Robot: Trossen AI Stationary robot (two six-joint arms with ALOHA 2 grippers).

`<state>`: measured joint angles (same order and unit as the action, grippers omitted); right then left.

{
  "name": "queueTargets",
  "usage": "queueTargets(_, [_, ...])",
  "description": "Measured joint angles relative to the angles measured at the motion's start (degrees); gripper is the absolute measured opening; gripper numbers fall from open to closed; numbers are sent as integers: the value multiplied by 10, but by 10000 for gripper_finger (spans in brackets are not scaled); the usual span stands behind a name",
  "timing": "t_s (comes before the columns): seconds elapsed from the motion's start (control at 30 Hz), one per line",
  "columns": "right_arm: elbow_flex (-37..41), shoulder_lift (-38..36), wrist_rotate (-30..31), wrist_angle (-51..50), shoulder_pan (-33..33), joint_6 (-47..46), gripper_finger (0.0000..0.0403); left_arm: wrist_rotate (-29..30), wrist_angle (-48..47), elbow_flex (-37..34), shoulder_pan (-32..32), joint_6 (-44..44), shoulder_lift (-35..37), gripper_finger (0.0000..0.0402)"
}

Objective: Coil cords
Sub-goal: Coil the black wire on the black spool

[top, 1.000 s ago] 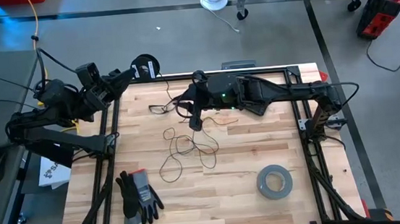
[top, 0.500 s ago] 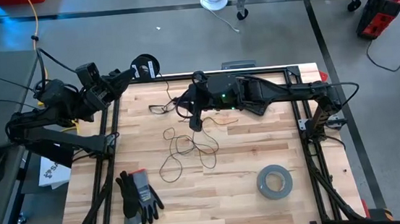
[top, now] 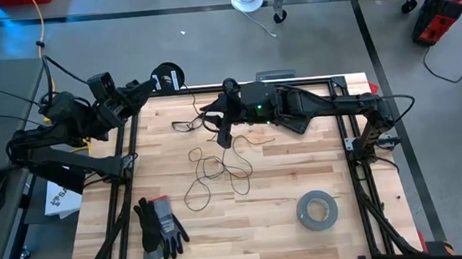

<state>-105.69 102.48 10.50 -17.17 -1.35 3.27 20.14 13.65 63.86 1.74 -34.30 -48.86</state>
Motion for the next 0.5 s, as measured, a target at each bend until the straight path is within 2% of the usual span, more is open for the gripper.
queueTargets(0.5, [0, 0, -22, -7, -2, -4, 79, 0, 0, 0, 0, 0, 0, 0])
